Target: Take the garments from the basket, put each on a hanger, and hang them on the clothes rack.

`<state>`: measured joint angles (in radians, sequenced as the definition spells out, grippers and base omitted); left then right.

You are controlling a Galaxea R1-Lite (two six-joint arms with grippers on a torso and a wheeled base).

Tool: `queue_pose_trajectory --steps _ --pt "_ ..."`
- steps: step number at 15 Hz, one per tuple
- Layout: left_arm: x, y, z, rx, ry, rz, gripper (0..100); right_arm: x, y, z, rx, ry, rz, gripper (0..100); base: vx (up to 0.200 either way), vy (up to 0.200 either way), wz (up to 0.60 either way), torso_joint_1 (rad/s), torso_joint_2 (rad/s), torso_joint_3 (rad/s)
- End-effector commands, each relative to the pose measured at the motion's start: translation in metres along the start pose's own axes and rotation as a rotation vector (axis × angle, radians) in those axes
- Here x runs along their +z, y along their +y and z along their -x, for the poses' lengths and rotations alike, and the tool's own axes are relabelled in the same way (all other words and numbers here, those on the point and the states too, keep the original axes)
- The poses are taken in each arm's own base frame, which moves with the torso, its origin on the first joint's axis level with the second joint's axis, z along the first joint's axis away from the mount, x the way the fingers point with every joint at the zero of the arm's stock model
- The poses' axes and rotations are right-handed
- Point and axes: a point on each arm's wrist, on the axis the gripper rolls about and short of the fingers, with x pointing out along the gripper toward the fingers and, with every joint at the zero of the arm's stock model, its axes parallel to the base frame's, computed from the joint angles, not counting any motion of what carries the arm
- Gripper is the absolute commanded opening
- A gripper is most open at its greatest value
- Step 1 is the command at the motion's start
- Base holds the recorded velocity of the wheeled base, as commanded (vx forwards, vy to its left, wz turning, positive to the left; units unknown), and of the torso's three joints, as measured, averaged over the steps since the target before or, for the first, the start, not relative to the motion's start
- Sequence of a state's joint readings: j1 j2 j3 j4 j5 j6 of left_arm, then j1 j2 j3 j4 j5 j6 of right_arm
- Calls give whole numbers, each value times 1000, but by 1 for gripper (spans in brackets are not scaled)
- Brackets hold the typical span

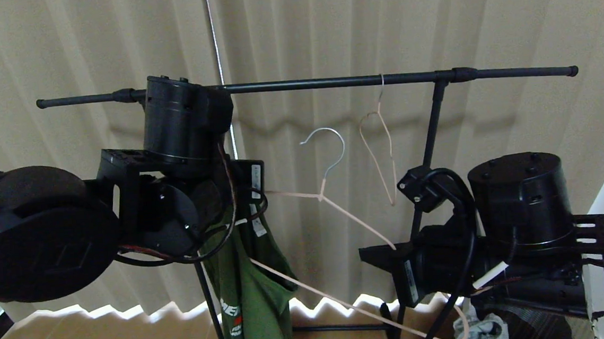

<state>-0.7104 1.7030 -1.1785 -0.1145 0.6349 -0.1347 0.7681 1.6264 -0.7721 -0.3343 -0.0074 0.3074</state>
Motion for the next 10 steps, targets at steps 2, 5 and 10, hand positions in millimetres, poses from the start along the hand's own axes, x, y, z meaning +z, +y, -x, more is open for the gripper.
queue_pose_trajectory --steps 2,5,10 --pt "3 -9 16 -53 -23 9 0 1 1 -13 -4 18 0 0 0 0 0 0 0 0" --pt "6 -22 36 -122 -45 1 0 2 1 -24 -3 20 0 0 0 0 0 0 0 0" --pt "7 -36 58 -206 -68 -6 0 3 2 -34 -3 14 -7 0 0 0 0 0 0 0"
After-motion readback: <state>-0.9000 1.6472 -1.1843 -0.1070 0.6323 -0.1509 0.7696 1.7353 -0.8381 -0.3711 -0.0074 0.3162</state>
